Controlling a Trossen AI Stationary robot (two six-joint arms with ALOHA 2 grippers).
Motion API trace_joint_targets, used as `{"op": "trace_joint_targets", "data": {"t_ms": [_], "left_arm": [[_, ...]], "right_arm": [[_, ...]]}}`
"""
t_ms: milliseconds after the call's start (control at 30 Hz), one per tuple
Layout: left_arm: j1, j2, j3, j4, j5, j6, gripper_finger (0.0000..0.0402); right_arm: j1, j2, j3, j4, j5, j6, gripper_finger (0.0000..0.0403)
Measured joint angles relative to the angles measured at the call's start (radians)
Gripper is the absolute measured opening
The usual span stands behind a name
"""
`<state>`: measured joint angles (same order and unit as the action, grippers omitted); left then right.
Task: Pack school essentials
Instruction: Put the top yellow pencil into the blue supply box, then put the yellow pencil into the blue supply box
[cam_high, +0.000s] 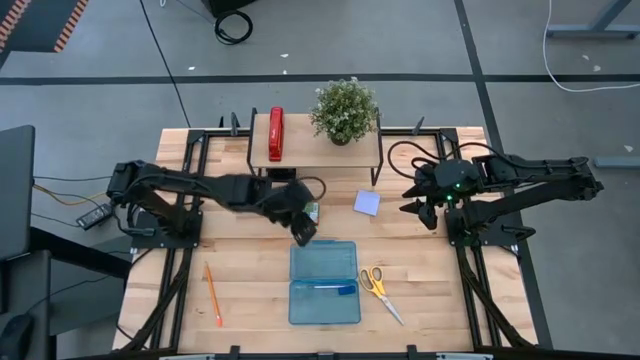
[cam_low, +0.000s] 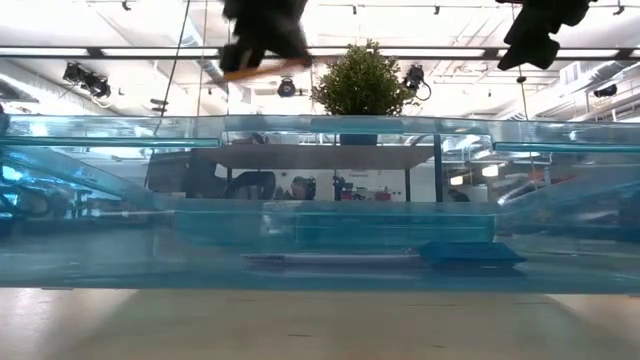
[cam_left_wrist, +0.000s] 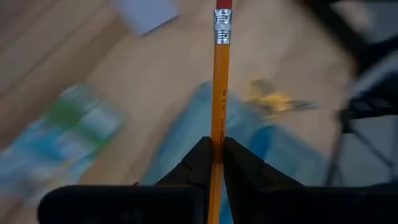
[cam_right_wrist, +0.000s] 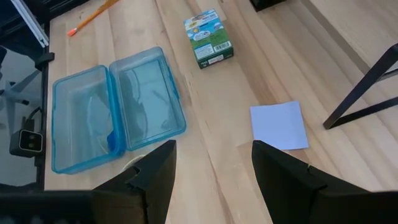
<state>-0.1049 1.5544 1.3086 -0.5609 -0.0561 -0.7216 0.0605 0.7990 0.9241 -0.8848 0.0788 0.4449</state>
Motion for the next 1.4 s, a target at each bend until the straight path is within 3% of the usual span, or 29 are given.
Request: {"op": "trace_joint_targets", "data": {"t_ms": [267,433,767,1200,1400], "left_arm": [[-0.141,0.113,0.000,0.168,-0.092,-0.019,0.0030],[-0.229,0.235,0.000,0.324,-0.093,-0.082,0.0039],[-0.316,0.319,0.000,0.372,-0.089,-0.190,0.0035],[-0.333,0.326,0.000,0.372,-0.077,-0.125,0.0153],[-0.303,0.292,0.001,0.311,-0.043,-0.307,0.0188]], "right_arm": [[0.001,-0.002,0.000,-0.005,0.002,-0.006,0.0217],[0.001,0.001,0.000,-0.009,0.019,-0.005,0.0217],[0.001,0.005,0.000,-0.014,0.019,-0.003,0.0217],[0.001,0.006,0.000,-0.027,0.052,-0.012,0.0217],[0.001,0.006,0.000,-0.057,0.053,-0.010,0.0217]]}}
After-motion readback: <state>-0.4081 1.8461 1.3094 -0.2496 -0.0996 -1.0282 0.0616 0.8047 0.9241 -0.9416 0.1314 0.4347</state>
